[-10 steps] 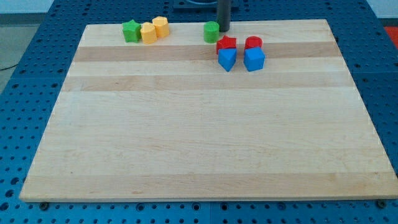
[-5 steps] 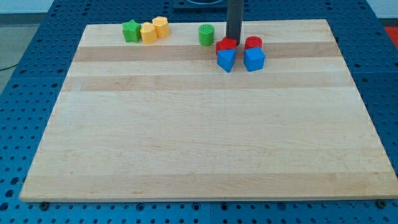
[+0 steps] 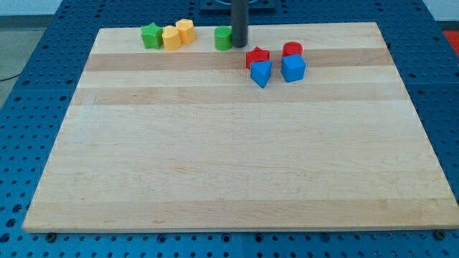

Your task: Move the green circle to the bottom right of the yellow hexagon

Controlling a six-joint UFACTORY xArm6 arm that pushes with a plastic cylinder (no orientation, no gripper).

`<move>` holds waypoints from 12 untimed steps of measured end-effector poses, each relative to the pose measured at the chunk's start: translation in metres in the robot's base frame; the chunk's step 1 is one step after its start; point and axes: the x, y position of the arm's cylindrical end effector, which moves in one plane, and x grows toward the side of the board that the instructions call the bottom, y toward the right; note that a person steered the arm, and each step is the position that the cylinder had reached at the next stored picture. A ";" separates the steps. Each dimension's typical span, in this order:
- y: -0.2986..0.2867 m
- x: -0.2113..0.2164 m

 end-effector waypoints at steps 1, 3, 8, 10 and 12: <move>-0.019 -0.003; -0.019 -0.007; -0.056 -0.024; -0.072 -0.025; -0.048 -0.043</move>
